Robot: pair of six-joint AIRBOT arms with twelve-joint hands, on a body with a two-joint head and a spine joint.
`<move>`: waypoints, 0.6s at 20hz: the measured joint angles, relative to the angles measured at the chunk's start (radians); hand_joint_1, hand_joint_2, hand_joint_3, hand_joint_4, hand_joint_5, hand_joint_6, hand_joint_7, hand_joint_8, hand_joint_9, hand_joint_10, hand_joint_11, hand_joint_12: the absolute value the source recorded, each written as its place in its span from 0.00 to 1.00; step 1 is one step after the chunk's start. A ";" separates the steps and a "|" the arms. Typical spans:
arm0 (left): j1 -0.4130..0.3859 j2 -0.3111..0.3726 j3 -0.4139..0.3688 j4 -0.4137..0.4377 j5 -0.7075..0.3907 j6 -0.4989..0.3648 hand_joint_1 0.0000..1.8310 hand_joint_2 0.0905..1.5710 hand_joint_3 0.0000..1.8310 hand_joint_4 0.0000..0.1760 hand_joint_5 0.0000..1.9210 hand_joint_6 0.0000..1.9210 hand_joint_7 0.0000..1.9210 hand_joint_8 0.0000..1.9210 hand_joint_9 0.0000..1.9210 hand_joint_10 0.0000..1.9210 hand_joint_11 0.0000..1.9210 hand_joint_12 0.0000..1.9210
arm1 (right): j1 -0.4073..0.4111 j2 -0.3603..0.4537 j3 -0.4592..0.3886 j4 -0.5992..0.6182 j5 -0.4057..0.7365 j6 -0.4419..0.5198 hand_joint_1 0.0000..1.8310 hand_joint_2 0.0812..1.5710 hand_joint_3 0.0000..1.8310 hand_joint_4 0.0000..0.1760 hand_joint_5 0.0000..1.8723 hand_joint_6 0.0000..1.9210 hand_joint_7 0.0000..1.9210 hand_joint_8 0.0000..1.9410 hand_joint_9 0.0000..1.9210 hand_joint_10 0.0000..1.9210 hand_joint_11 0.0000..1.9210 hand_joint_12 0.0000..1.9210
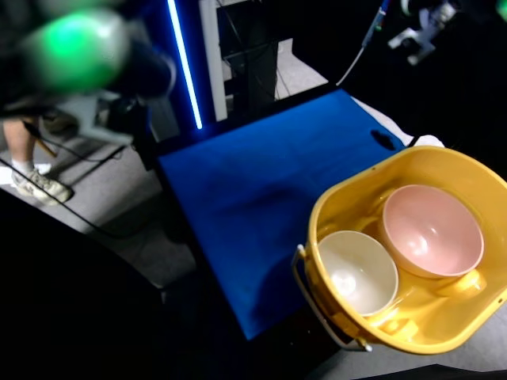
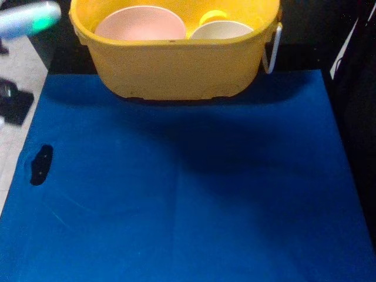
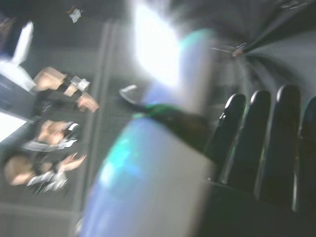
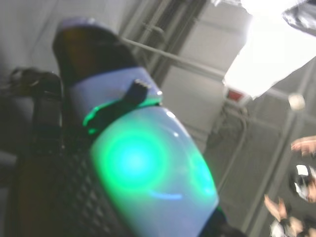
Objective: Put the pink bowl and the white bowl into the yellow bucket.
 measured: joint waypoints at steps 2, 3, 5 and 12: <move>0.037 0.005 -0.032 -0.007 0.065 0.040 0.79 0.75 0.00 0.00 0.11 0.00 0.19 0.00 0.26 0.02 0.01 0.71 | -0.127 -0.034 0.001 0.018 -0.173 0.000 0.80 0.74 0.01 0.68 0.14 0.00 0.06 0.00 0.04 0.00 0.00 0.11; 0.038 0.005 -0.047 -0.008 0.076 0.058 0.76 0.75 0.00 0.03 0.11 0.01 0.20 0.00 0.27 0.02 0.00 0.71 | -0.196 -0.050 0.000 0.039 -0.232 0.000 0.83 0.69 0.00 0.40 0.19 0.01 0.11 0.00 0.11 0.01 0.00 0.25; 0.037 0.002 -0.061 -0.005 0.096 0.079 0.62 0.70 0.00 0.00 0.16 0.01 0.22 0.01 0.25 0.01 0.04 0.68 | -0.344 -0.094 -0.013 0.127 -0.295 0.054 0.65 0.75 0.01 0.24 0.11 0.02 0.14 0.01 0.09 0.00 0.00 0.31; 0.031 -0.026 -0.094 -0.023 0.097 0.158 0.27 0.93 0.01 0.72 0.20 0.79 0.29 0.03 0.28 0.04 0.00 0.61 | -0.178 -0.176 0.009 0.000 -0.344 0.055 0.46 0.85 0.00 0.11 0.30 0.81 0.41 0.13 0.25 0.52 0.07 0.86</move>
